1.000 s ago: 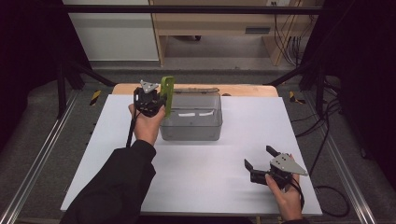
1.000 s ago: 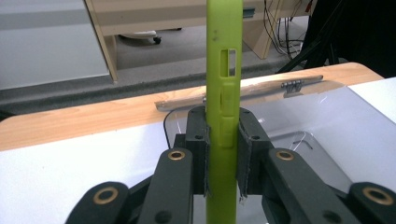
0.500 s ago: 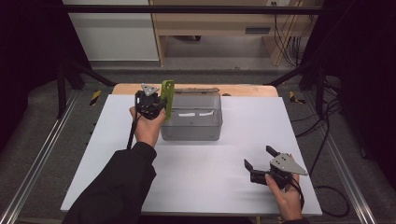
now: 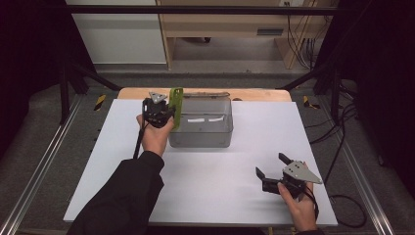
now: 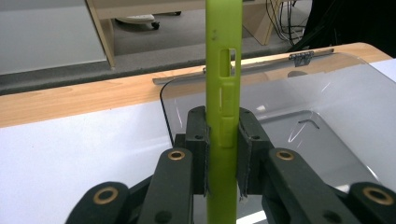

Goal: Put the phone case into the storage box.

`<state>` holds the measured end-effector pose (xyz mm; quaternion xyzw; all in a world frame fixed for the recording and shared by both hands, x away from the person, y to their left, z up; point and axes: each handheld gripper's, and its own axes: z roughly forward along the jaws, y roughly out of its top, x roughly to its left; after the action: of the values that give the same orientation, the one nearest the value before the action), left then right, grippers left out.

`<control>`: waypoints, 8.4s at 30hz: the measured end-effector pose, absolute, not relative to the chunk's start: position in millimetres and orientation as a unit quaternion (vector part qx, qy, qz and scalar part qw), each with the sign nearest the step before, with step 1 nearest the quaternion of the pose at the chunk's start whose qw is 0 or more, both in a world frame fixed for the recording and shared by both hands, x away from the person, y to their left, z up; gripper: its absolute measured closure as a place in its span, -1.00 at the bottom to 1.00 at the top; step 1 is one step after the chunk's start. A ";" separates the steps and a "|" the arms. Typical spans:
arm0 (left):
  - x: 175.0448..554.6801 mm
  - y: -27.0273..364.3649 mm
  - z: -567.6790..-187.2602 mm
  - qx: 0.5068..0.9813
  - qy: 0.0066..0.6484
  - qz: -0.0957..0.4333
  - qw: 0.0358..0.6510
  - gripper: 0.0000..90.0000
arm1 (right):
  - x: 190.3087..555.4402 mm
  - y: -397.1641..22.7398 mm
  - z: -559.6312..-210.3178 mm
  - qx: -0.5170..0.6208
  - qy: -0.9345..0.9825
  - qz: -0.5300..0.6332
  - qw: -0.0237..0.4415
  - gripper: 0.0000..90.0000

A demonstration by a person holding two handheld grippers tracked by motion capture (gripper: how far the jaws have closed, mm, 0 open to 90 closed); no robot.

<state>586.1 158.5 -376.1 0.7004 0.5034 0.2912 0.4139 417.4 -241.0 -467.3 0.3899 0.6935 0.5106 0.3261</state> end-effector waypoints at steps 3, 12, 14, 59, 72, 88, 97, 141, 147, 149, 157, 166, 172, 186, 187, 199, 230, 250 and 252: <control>586.2 158.5 -378.0 0.702 0.504 0.289 0.412 0.73 | 417.6 -240.8 -467.4 0.390 0.694 0.510 0.326 -0.90; 587.5 158.6 -385.8 0.706 0.509 0.276 0.408 0.73 | 417.7 -240.8 -467.6 0.390 0.694 0.510 0.325 -0.90; 588.0 158.7 -387.0 0.708 0.509 0.273 0.407 0.73 | 417.6 -240.8 -467.6 0.390 0.694 0.510 0.326 -0.90; 592.4 156.4 -401.0 0.706 0.534 0.225 0.407 0.73 | 418.2 -240.2 -469.4 0.393 0.694 0.509 0.322 -0.90; 592.8 154.9 -402.1 0.705 0.536 0.218 0.409 0.73 | 418.1 -240.2 -469.5 0.393 0.694 0.509 0.323 -0.90; 594.1 154.4 -404.0 0.706 0.540 0.216 0.403 0.73 | 418.2 -240.6 -469.6 0.394 0.694 0.509 0.322 -0.90; 594.6 154.7 -404.6 0.707 0.540 0.214 0.403 0.73 | 418.5 -239.9 -469.9 0.392 0.695 0.509 0.322 -0.90; 597.3 151.8 -404.9 0.699 0.558 0.217 0.391 0.72 | 418.7 -239.0 -470.4 0.393 0.696 0.510 0.318 -0.90; 597.4 151.4 -405.3 0.697 0.558 0.221 0.391 0.71 | 418.7 -239.3 -470.3 0.393 0.696 0.510 0.318 -0.90; 597.5 151.3 -405.5 0.698 0.558 0.223 0.391 0.71 | 418.7 -239.3 -470.3 0.393 0.696 0.510 0.317 -0.90; 597.2 150.1 -405.7 0.699 0.555 0.227 0.390 0.71 | 418.8 -239.4 -470.4 0.394 0.696 0.510 0.316 -0.90; 597.3 150.7 -405.5 0.698 0.557 0.227 0.388 0.71 | 418.8 -239.4 -470.5 0.394 0.697 0.509 0.316 -0.90; 597.6 150.8 -405.7 0.697 0.557 0.221 0.393 0.71 | 418.9 -239.3 -470.7 0.393 0.698 0.509 0.316 -0.90; 598.6 152.0 -405.5 0.694 0.562 0.207 0.399 0.72 | 419.0 -239.2 -471.0 0.393 0.698 0.508 0.315 -0.90; 598.7 151.8 -405.7 0.694 0.561 0.208 0.400 0.72 | 418.9 -239.1 -471.0 0.393 0.699 0.508 0.315 -0.90; 597.9 150.0 -406.2 0.700 0.553 0.231 0.389 0.65 | 419.1 -238.3 -471.6 0.393 0.701 0.508 0.311 -0.90; 597.3 150.1 -404.5 0.694 0.539 0.257 0.402 0.45 | 419.2 -237.4 -472.1 0.389 0.704 0.508 0.306 -0.90; 583.9 140.0 -393.3 0.698 0.473 0.294 0.451 0.08 | 419.2 -236.6 -472.0 0.389 0.704 0.509 0.307 -0.90; 583.1 139.6 -392.6 0.695 0.470 0.295 0.457 0.04 | 419.1 -236.6 -472.0 0.389 0.704 0.509 0.308 -0.90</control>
<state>583.1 139.6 -392.6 0.6953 0.4698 0.2952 0.4569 419.1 -236.6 -472.0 0.3886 0.7040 0.5087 0.3075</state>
